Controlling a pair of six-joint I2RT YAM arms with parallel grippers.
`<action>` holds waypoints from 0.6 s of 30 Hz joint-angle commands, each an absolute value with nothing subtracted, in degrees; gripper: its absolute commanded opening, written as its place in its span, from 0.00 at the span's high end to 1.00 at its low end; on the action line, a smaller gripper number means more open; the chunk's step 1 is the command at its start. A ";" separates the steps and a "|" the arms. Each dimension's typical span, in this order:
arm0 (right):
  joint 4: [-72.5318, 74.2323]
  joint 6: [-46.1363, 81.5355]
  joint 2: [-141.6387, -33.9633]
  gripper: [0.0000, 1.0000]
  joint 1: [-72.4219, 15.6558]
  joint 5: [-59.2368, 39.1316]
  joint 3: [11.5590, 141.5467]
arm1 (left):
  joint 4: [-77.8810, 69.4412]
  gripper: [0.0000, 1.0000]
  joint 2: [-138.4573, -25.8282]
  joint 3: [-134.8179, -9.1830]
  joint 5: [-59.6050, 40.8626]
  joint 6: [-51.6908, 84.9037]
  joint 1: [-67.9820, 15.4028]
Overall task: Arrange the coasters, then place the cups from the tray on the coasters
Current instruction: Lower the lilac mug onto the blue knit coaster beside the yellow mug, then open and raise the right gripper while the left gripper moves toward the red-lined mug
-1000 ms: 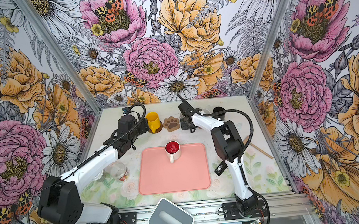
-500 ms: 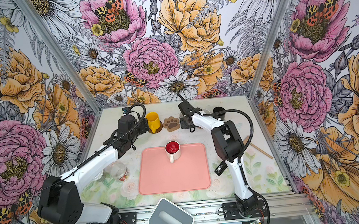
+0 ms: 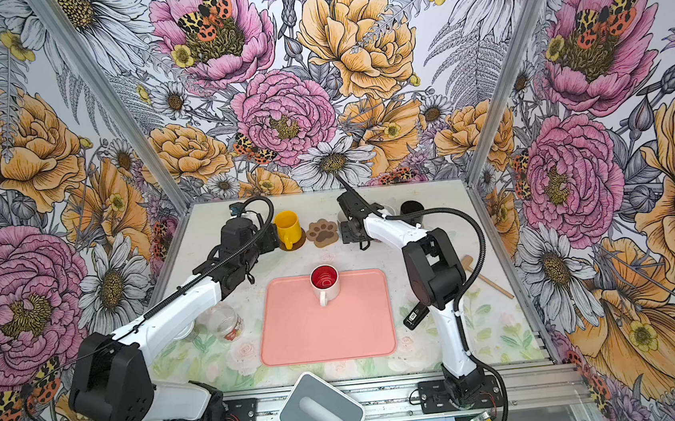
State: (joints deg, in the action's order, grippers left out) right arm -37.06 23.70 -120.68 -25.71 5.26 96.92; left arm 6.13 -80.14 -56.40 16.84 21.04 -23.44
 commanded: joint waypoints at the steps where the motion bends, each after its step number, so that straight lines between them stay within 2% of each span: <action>1: -36.12 24.44 -115.30 0.41 -26.53 6.85 95.27 | 5.30 0.20 -78.16 -55.49 16.31 21.62 -22.85; 10: -36.02 25.04 -104.25 0.39 -28.48 9.84 91.17 | 6.35 0.20 -76.61 -55.11 16.26 21.62 -22.85; 18: -35.06 27.31 -93.01 0.36 -32.11 18.55 89.68 | 10.01 0.20 -76.49 -56.80 14.82 20.80 -23.58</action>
